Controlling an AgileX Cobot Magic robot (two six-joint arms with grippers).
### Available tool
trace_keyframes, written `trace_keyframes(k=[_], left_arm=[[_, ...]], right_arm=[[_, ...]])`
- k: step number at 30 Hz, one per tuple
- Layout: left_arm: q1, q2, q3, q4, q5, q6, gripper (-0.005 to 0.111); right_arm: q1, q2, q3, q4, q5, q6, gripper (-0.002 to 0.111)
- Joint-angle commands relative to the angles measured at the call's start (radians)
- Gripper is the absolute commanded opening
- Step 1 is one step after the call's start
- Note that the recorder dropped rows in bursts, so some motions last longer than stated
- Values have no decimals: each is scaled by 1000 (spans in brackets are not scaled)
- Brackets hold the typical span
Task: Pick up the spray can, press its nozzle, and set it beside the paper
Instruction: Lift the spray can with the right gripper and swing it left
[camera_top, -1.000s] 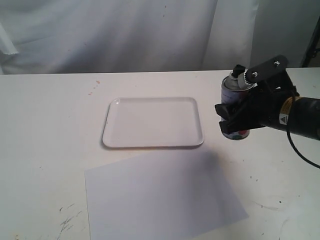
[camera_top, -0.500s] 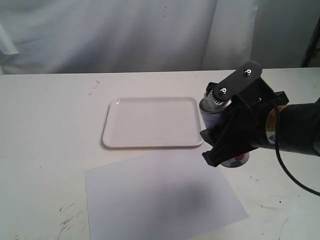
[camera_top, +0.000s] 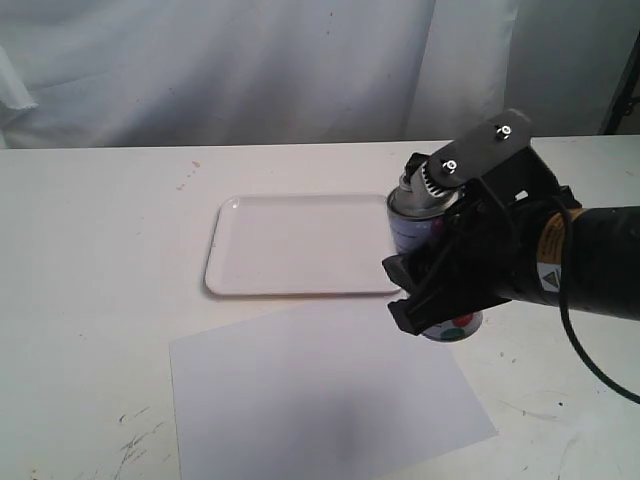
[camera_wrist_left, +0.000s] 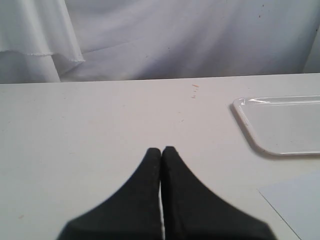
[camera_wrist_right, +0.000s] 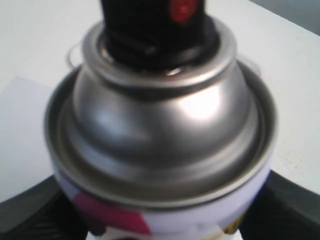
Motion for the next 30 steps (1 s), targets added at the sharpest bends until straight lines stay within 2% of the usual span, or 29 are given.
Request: trace_keyframes(k=[1,5,11,18,21,25,30], left_arm=[[2,-4,0,10,-7,-5,0],[2,-4,0,-37,-64,-13,0],[2,-4,0,-196,-275,-13,0],[2,-4,0,-163,-382,-7,0],[2,-4,0,-186,-403,-55,0],[2,-4,0,-300,-371,-182,0],[2,-4,-68,-312,-172,-199,0]], right_arm=[[20,-20,-4,31,-4,6,0],[57,-20,-4,29,11,-2,0],[60,-20,-4,29,33,-15,0],[60,-20,-4,29,45,-35,0],[60,-20,-4,29,64,-42,0],[60,-20,-4,29,81,-44,0],[60,-14,-4,19,91,-84,0]])
